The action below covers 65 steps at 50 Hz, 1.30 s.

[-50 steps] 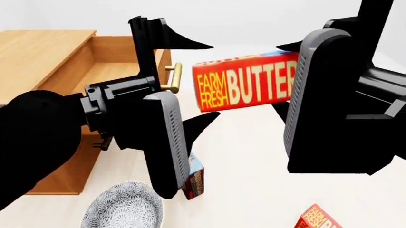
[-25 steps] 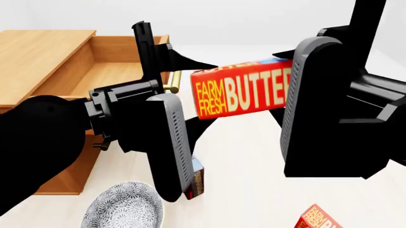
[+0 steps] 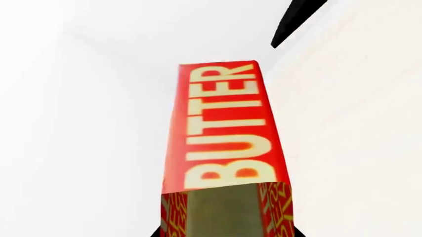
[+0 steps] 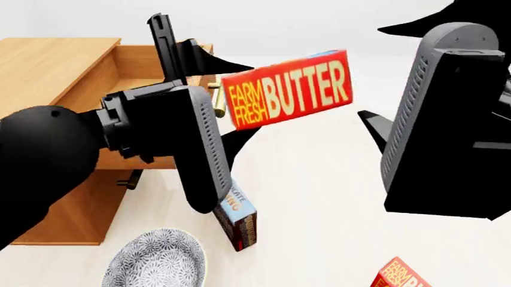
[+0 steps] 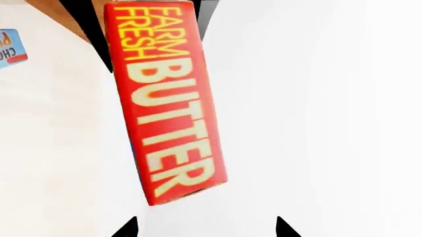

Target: Put the butter at the front in the top drawer of the cabinet and close it.

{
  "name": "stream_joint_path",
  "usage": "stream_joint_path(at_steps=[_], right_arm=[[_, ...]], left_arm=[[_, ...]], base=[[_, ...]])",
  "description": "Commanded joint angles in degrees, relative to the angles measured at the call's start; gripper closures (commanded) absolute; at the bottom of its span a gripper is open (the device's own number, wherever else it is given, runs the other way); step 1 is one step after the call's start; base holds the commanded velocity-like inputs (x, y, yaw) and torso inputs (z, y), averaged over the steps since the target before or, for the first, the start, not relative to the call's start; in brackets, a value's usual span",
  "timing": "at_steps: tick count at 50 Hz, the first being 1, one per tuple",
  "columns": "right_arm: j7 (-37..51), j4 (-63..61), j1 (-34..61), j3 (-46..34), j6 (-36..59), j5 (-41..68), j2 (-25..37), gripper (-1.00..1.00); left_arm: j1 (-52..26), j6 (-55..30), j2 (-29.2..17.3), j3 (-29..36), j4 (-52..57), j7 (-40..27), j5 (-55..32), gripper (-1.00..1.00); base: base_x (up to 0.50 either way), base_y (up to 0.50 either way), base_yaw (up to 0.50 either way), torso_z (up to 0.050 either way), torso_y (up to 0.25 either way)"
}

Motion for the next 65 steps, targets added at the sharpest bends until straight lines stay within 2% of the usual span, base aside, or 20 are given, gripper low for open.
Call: stream_joint_path(at_steps=[1,10,16,33,50,65], right_arm=[[1.92,-0.88,4.21,-1.96,0.22,1.44,3.74,-1.0],[5.53,-0.75,8.0,-5.87,0.25,5.01,3.89,-1.0],[6.81,-0.59,8.71,-6.87,0.47,6.1,3.69,-1.0],[11.27,-0.76,12.22,-11.42,-0.2,10.21,4.31,-1.0],[14.59,-0.76,14.22,-14.48,-0.62,12.97,4.36,-1.0],[17.1,-0.92,16.1,-17.95,-1.47,14.81,4.77,-1.0]], left_arm=[[-1.11,-0.44,-0.85,-2.82,-7.74,-1.52,0.35,1.0],[-2.79,-8.05,1.3,-6.46,-13.41,-5.38,-5.0,1.0],[-4.93,-17.32,3.39,-9.09,-16.25,-8.87,-10.67,1.0],[-9.12,-31.91,10.31,-12.96,-29.2,-15.58,-16.16,1.0],[-11.95,-36.54,19.5,-16.91,-47.36,-20.66,-17.41,1.0],[-14.25,-36.71,25.34,-16.18,-58.64,-21.15,-15.56,1.0]], base=[[0.0,0.0,0.0,0.0,0.01],[0.0,0.0,0.0,0.001,0.001],[0.0,0.0,0.0,0.0,0.0],[0.0,0.0,0.0,0.001,0.002],[0.0,0.0,0.0,0.0,0.001],[0.0,0.0,0.0,0.001,0.002]])
